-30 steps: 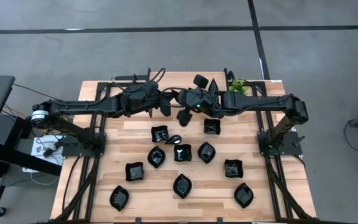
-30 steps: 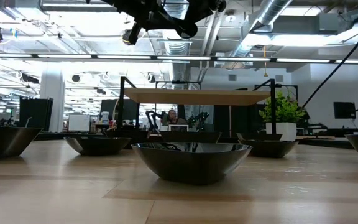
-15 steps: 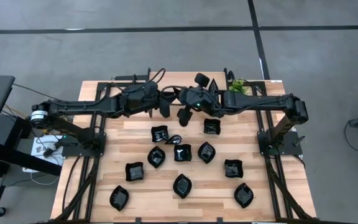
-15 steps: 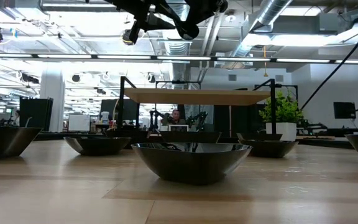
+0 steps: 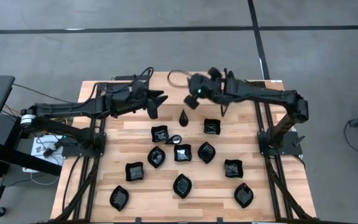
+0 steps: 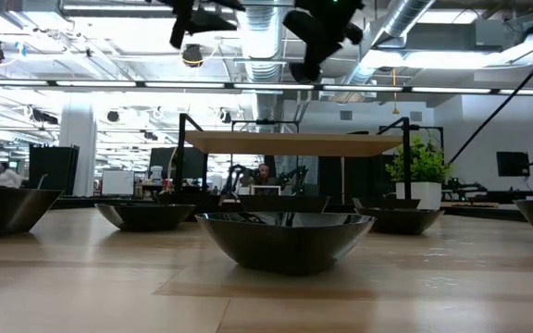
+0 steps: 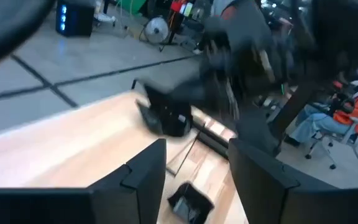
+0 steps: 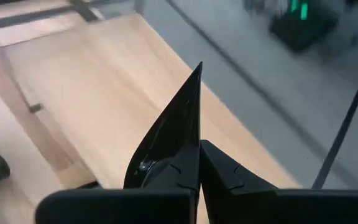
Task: Pick & Place Mini shaped plates
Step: Stack the drop-shaped plate on top of the drop-shaped plates on the shelf
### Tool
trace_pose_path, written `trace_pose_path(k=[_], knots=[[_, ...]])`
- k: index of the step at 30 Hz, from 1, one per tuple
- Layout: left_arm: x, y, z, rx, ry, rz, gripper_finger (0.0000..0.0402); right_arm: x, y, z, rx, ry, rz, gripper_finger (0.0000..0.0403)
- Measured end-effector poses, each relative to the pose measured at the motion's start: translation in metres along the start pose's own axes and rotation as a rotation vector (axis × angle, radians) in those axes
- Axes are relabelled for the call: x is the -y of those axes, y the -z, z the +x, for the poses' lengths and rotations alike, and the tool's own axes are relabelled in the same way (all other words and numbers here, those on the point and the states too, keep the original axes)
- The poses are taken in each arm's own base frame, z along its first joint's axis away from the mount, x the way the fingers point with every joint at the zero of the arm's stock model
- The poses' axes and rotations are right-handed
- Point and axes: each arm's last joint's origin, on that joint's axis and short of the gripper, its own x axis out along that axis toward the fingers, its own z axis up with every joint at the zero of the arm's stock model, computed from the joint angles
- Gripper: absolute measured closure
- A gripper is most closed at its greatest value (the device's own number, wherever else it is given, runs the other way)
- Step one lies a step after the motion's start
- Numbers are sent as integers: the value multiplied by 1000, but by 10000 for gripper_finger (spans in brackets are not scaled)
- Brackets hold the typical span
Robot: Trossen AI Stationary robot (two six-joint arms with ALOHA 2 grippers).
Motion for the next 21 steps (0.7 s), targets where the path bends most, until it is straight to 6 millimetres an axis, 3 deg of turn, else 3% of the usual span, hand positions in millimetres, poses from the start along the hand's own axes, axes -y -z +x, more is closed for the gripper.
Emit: trace_pose_path(k=[10, 21], knots=[[-11, 25, -2, -51, -26, -49, 229, 65, 8, 27, -226, -117, 404, 403], [-16, 29, -14, -38, -19, -45, 229, 104, 26, 35, -415, -84, 499, 403]])
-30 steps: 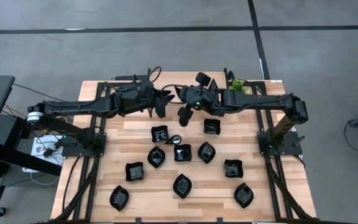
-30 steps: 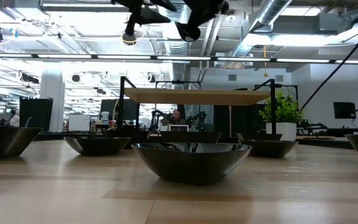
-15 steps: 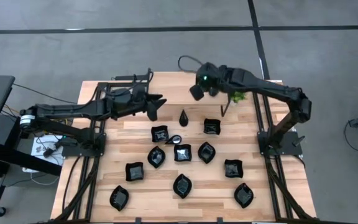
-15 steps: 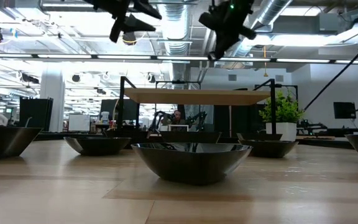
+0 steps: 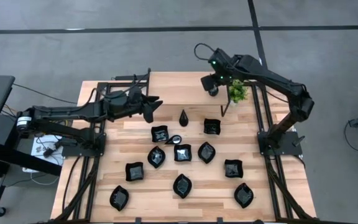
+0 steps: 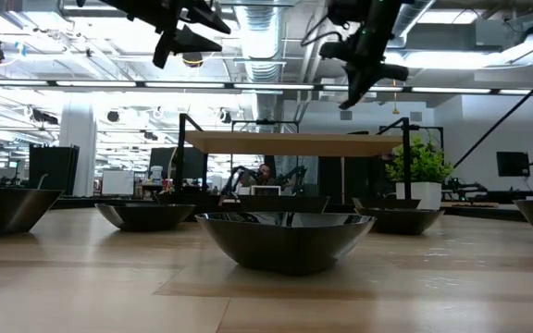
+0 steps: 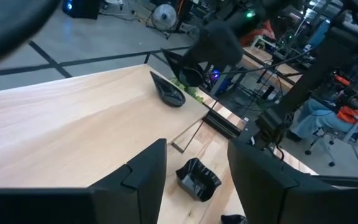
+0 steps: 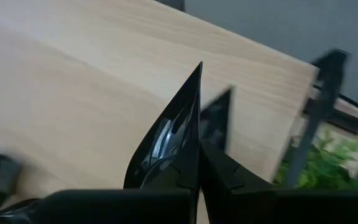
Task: Pick & Place Mini shaped plates
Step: Stack the drop-shaped plate on top of the drop-shaped plates on the shelf
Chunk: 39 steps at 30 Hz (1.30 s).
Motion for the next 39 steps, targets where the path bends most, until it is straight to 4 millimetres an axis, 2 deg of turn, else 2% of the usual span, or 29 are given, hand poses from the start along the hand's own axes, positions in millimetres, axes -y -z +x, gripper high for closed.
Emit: trace_pose_path(k=[5, 11, 22, 39], knots=[[-4, 4, -7, 8, 0, 0, 230, 12, -5, 3, -22, -17, 32, 403], [-5, 2, -12, 33, 8, 0, 232, 25, -6, 16, -72, -51, 74, 403], [-5, 1, -12, 42, 9, 77, 232, 23, 2, 38, -81, -72, 111, 403], [-4, 0, -12, 52, 13, 74, 232, 24, 3, 43, -41, -8, 127, 398]])
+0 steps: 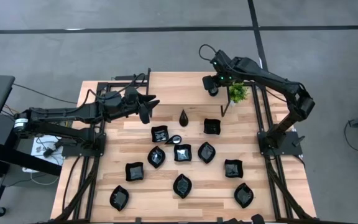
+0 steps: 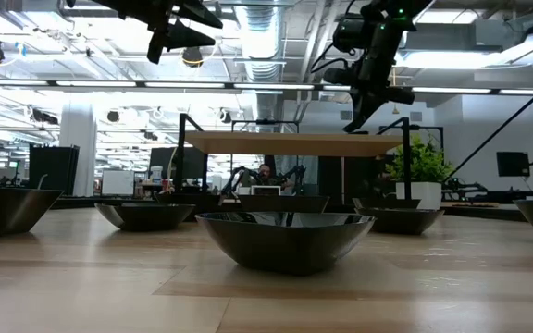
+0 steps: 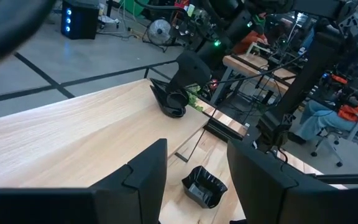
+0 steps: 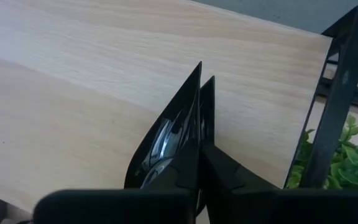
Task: Pick & Place Mini shaped plates
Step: Stack the drop-shaped plate on top of the drop-shaped plates on the shelf
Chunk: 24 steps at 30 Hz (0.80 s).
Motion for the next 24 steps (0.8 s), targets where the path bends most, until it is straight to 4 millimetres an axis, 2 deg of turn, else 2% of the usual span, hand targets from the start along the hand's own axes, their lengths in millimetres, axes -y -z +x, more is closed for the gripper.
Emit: trace_pose_path(k=[24], knots=[[0, -1, 0, 10, 4, -3, 232, 0, 2, 0, -5, 28, 22, 391]])
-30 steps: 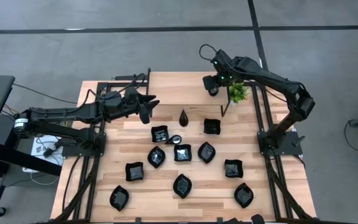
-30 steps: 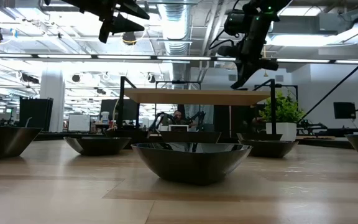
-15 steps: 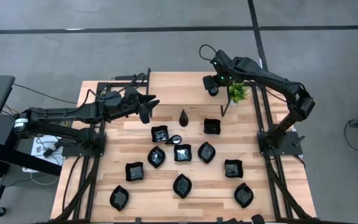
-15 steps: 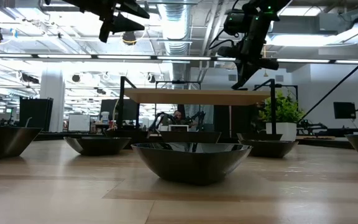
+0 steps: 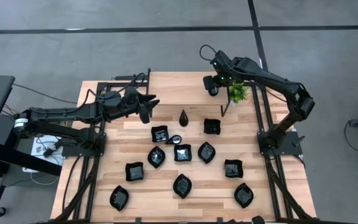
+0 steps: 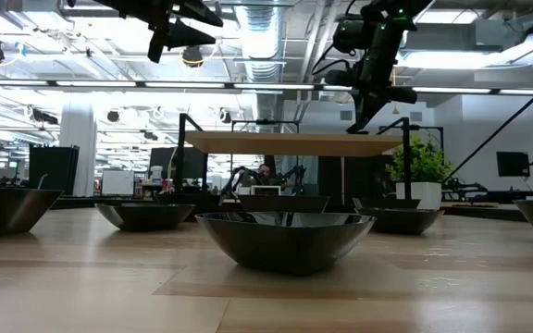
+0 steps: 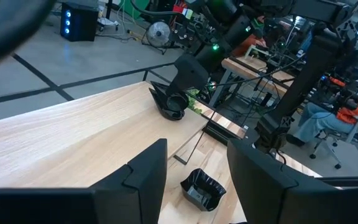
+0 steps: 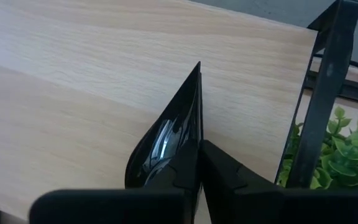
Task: Pick & Place Mini shaped plates
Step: Stack the drop-shaped plate on top of the drop-shaped plates on the shelf
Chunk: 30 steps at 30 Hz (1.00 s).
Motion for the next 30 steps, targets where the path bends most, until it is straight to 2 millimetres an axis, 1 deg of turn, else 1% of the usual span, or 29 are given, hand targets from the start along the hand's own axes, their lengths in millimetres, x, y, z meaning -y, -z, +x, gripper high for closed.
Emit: trace_pose_path(k=[14, 20, 27, 30], knots=[[0, -1, 0, 7, 3, -2, 232, -2, 2, 0, -6, 2, -4, 391], [0, -1, 0, 7, 3, -2, 232, 0, 6, 7, -23, 16, 3, 388], [0, -1, 0, 7, 3, -2, 232, -5, 1, 6, 49, -10, 0, 357], [0, -1, 0, 11, 4, -4, 232, -5, 2, 6, 41, -4, -5, 347]])
